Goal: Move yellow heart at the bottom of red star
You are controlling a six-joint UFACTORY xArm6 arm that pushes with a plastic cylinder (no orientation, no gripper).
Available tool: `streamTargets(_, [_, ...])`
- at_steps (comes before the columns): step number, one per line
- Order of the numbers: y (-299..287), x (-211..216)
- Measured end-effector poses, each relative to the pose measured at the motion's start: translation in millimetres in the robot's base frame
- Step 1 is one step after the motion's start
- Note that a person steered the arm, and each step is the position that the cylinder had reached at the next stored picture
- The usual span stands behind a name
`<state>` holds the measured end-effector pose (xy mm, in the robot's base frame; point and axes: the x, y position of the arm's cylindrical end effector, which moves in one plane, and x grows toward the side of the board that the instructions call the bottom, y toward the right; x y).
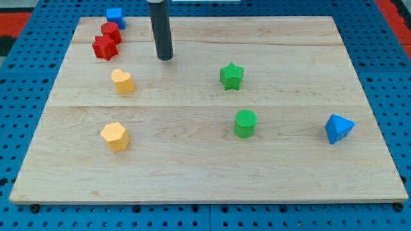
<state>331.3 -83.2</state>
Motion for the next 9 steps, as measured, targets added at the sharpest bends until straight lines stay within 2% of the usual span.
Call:
streamTargets(3, [-15,83])
streamTargets(6, [-76,71])
streamTargets(9, [-85,44])
